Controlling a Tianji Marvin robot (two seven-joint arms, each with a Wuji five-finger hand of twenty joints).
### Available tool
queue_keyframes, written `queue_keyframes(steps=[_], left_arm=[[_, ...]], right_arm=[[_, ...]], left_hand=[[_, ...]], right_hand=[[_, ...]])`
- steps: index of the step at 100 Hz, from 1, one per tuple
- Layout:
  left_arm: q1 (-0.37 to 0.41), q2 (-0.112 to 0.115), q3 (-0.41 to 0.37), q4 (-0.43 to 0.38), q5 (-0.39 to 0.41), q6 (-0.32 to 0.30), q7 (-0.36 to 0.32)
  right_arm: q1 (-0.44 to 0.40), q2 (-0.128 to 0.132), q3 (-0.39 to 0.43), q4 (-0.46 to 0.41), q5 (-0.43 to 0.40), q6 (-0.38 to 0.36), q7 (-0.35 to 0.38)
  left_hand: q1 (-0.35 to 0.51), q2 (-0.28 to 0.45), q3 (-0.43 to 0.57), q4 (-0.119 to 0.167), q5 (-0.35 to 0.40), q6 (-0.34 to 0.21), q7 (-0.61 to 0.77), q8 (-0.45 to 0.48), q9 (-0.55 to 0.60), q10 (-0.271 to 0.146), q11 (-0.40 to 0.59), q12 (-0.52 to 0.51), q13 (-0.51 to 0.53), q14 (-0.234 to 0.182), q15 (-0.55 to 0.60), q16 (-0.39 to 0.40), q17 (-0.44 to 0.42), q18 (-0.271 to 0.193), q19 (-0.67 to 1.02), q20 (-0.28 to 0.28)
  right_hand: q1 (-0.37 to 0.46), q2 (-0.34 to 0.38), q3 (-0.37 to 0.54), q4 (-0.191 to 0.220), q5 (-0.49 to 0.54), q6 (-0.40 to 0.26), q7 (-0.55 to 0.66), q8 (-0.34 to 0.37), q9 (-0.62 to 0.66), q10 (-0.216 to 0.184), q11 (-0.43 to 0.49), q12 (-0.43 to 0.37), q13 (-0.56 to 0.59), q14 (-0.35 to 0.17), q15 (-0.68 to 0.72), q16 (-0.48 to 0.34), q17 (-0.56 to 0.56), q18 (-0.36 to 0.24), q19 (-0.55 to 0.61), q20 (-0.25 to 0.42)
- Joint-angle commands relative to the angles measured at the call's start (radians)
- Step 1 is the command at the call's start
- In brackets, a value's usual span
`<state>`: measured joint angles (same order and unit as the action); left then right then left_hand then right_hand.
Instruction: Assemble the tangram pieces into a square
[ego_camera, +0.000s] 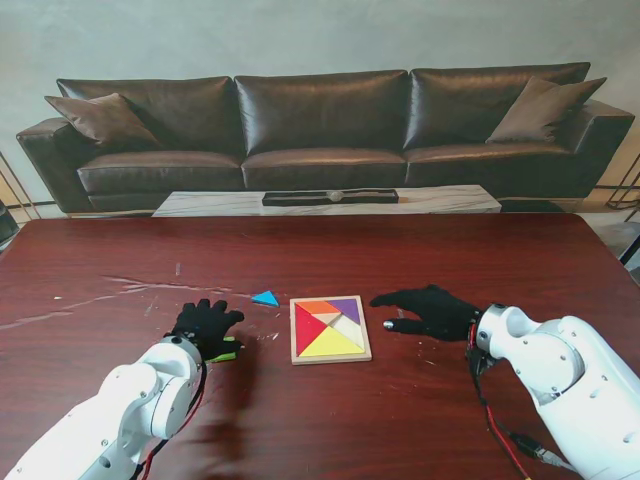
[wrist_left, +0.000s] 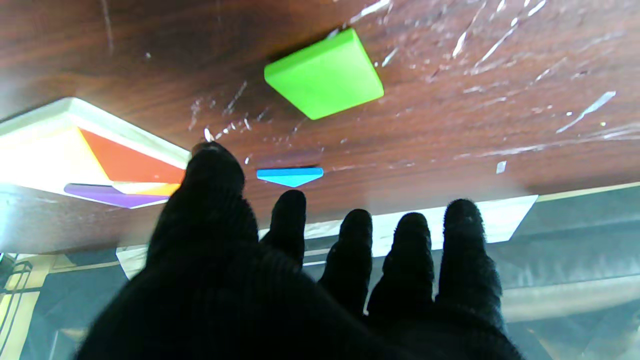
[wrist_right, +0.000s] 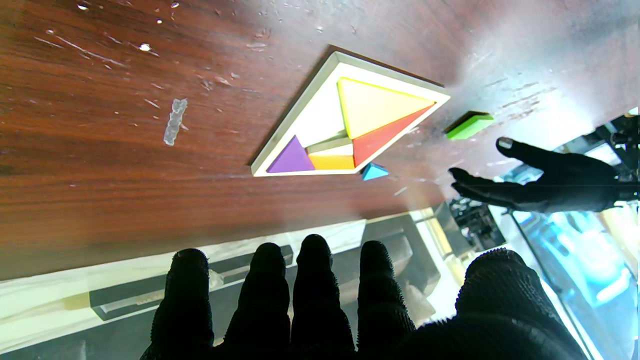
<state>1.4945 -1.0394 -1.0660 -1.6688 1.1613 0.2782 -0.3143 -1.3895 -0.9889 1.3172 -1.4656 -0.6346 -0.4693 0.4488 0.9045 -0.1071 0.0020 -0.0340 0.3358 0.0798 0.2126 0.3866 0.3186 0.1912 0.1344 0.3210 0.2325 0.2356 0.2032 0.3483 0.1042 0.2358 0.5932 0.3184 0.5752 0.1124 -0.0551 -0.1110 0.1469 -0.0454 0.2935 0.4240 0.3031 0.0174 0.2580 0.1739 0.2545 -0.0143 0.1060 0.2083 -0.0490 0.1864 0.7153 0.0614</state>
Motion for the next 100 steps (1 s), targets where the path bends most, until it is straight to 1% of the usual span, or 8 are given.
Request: queue_keyframes(steps=[1,12,26,47,75,100], left_arm=[[0.021,0.009,-0.005,-0.009,-0.011,-0.011,-0.005],[0.035,0.013,-0.020,-0.013,-0.013,-0.036,-0.024],[0.034,0.013,-0.024,0.012,-0.015,-0.049,-0.006],[0.007,0.016,-0.014,0.060,-0.027,-0.069,0.007],[-0.035,0.018,0.022,0.124,-0.047,-0.071,0.018],[-0.061,0.020,0.050,0.161,-0.074,-0.061,0.008]], right_arm=[[-0.009,-0.001,-0.001,-0.010,-0.004,-0.006,0.000],[-0.011,-0.001,0.001,-0.013,-0.004,-0.007,0.000],[-0.014,-0.001,0.002,-0.016,-0.003,-0.009,0.002],[-0.020,0.000,0.009,-0.022,-0.005,-0.007,0.004],[-0.023,0.000,0.015,-0.023,-0.004,-0.003,0.010],[-0.023,0.001,0.018,-0.024,-0.003,0.000,0.013]], left_hand=[[-0.025,0.018,-0.010,0.023,-0.039,0.015,-0.029,-0.010,-0.043,0.037,-0.024,-0.018,-0.040,-0.003,-0.027,-0.016,-0.012,-0.011,-0.028,-0.016],[-0.024,0.000,-0.008,0.022,-0.050,0.020,-0.044,-0.012,-0.054,0.035,-0.030,-0.024,-0.043,-0.017,-0.029,-0.022,-0.016,-0.023,-0.042,-0.024],[-0.003,-0.017,0.001,0.023,-0.060,0.021,-0.058,-0.015,-0.059,0.032,-0.024,-0.025,-0.033,-0.024,-0.021,-0.025,-0.010,-0.027,-0.048,-0.028],[0.017,-0.042,0.014,0.022,-0.086,0.028,-0.072,-0.020,-0.078,0.026,-0.007,-0.024,-0.032,-0.038,-0.013,-0.028,-0.006,-0.034,-0.054,-0.031],[0.023,-0.057,0.036,0.022,-0.102,0.043,-0.078,-0.026,-0.097,0.044,0.008,-0.028,-0.030,-0.032,-0.001,-0.029,0.002,-0.036,-0.052,-0.030],[0.037,-0.069,0.076,0.021,-0.099,0.053,-0.065,-0.023,-0.055,0.052,0.038,-0.028,0.007,-0.027,0.026,-0.025,0.036,-0.040,-0.030,-0.021]], right_hand=[[0.002,0.023,0.002,0.024,-0.015,-0.020,0.000,0.000,0.012,-0.004,0.009,0.008,0.014,-0.001,-0.003,0.013,-0.010,0.008,0.000,-0.003],[0.002,0.023,0.002,0.024,-0.015,-0.020,0.000,0.000,0.012,-0.003,0.009,0.007,0.014,-0.001,-0.003,0.014,-0.010,0.008,0.000,-0.003],[0.002,0.023,0.002,0.024,-0.015,-0.021,0.000,0.000,0.012,-0.002,0.009,0.007,0.014,-0.002,-0.003,0.014,-0.010,0.009,0.000,-0.003],[0.002,0.023,0.002,0.024,-0.015,-0.020,0.000,0.000,0.013,-0.002,0.009,0.008,0.014,-0.002,-0.003,0.013,-0.010,0.008,0.000,-0.003],[0.001,0.024,0.002,0.024,-0.015,-0.019,-0.001,0.000,0.012,-0.002,0.009,0.008,0.014,-0.002,-0.003,0.013,-0.010,0.009,0.000,-0.003],[0.001,0.023,0.002,0.024,-0.015,-0.019,-0.001,0.000,0.012,-0.002,0.009,0.008,0.014,-0.002,-0.003,0.013,-0.010,0.008,0.000,-0.003]])
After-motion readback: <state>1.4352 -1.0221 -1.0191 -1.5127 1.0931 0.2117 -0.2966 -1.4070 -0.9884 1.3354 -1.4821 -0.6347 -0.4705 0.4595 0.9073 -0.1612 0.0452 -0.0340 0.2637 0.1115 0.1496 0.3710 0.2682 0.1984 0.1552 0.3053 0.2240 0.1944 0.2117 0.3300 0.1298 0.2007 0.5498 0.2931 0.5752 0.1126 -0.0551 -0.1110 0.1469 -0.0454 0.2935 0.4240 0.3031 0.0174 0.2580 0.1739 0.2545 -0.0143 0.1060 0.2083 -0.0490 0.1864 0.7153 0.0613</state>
